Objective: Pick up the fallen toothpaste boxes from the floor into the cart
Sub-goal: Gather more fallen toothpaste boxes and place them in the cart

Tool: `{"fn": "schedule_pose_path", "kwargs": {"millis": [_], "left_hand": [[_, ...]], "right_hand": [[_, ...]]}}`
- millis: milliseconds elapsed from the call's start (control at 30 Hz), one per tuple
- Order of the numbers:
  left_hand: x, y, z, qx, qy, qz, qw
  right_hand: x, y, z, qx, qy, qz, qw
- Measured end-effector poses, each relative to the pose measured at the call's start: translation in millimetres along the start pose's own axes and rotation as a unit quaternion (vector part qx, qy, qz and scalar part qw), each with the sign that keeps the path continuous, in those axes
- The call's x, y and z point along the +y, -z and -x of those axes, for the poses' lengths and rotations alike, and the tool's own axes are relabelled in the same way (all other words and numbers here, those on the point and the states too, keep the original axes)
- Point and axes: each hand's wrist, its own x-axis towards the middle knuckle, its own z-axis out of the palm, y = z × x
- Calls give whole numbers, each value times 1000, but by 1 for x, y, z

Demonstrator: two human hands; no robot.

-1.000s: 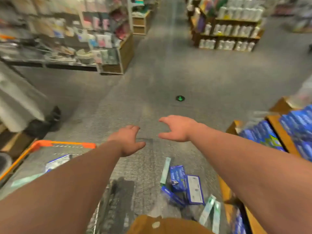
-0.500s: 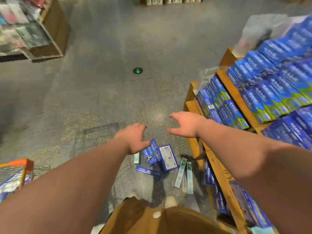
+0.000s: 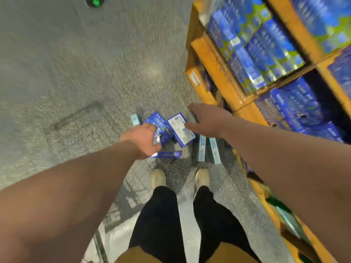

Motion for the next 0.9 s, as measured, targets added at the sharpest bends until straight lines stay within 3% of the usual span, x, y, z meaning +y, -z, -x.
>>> {"fn": "schedule_pose_path", "kwargs": {"millis": [267,500,733,900], "left_hand": [[-35,-167,-186,-67,10,-9,998],[-40,-304,-289,-111,-22,-14,993],[-37,-385,-345,-124,-60,-35,990],[-45,-412,-355,-146,-79,-45,985]], "right_hand": [[85,-182,-167,-52,-46,7,998],[130,-331,-272,-97,-76,11,992],[144,-414,-350,-98,-58,21,993],[142,-448,-391,-75,-102,24,992]]}}
